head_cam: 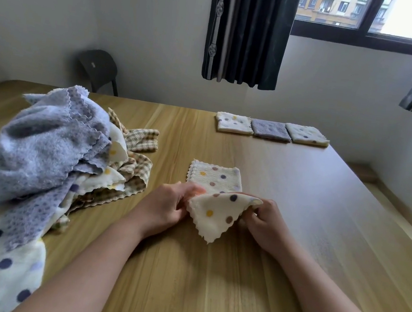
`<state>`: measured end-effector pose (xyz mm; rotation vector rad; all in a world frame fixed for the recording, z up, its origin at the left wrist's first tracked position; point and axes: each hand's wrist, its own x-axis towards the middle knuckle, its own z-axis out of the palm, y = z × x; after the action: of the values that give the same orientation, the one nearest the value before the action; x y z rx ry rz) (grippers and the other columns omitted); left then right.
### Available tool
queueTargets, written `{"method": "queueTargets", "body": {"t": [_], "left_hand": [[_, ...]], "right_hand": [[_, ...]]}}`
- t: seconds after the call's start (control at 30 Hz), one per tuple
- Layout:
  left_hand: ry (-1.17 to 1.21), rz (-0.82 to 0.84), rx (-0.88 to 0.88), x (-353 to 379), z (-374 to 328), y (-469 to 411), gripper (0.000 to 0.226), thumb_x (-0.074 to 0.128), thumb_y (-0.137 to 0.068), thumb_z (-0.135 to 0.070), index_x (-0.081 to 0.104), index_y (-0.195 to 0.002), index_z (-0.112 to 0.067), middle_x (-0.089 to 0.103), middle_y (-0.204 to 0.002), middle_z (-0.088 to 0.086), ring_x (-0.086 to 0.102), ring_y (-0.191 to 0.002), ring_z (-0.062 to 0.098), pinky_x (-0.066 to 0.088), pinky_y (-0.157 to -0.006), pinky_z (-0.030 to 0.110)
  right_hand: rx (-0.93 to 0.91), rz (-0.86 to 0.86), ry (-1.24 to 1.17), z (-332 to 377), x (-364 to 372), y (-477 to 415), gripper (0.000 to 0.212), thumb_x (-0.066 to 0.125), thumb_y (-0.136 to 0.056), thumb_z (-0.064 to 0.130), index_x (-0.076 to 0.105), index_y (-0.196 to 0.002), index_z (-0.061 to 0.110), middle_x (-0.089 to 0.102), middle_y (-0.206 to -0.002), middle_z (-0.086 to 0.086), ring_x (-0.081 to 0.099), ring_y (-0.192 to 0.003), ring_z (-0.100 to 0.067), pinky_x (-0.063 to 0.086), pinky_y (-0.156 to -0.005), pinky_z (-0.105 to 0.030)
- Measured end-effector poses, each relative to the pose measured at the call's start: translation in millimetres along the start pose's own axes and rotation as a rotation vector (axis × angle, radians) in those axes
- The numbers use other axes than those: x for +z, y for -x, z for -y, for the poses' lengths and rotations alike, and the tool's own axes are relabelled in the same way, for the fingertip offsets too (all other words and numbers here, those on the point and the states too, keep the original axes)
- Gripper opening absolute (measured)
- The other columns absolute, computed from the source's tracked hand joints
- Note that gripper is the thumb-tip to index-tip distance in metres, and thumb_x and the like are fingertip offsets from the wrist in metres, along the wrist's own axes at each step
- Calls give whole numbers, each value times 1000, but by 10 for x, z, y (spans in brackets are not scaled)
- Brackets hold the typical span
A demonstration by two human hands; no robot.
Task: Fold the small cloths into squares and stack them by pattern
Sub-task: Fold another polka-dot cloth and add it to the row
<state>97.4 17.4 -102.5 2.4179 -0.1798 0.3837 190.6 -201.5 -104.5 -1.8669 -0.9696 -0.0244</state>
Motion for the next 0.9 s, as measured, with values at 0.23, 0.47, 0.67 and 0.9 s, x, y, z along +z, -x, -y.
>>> {"method": "queueTargets", "body": {"t": [0.23, 0.47, 0.67, 0.9], "left_hand": [[236, -162, 41, 39, -156, -1, 18, 64, -87, -5, 71, -100, -16, 72, -94, -11, 66, -91, 4, 49, -78, 16], [320, -217, -331, 31, -153, -233, 48, 47, -88, -57, 68, -83, -14, 65, -74, 11, 61, -70, 30, 53, -71, 48], [174, -150, -740, 50, -128, -634, 24, 44, -88, -12, 59, -69, -10, 49, -57, 6, 50, -53, 24, 56, -53, 40], [-212, -145, -790, 111, -284, -731, 33, 35, -97, -20, 58, -118, -8, 61, -103, 8, 57, -92, 27, 37, -72, 30]], "right_hand": [[-25, -82, -55, -44, 17, -14, 33, 45, -83, 21, 74, -96, 15, 74, -84, 2, 68, -75, -13, 53, -66, -34], [286, -175, -202, 26, 36, -298, 17, 61, -91, 14, 70, -77, 8, 61, -68, 1, 54, -67, -16, 41, -62, -35], [676, -53, 68, -77, 97, -768, 29, 48, -90, 21, 55, -64, 11, 56, -61, -5, 54, -61, -22, 41, -58, -28], [730, 25, 425, -155, 205, -996, 30, 47, -94, 36, 63, -102, 12, 62, -94, -7, 57, -83, -26, 39, -64, -27]]}}
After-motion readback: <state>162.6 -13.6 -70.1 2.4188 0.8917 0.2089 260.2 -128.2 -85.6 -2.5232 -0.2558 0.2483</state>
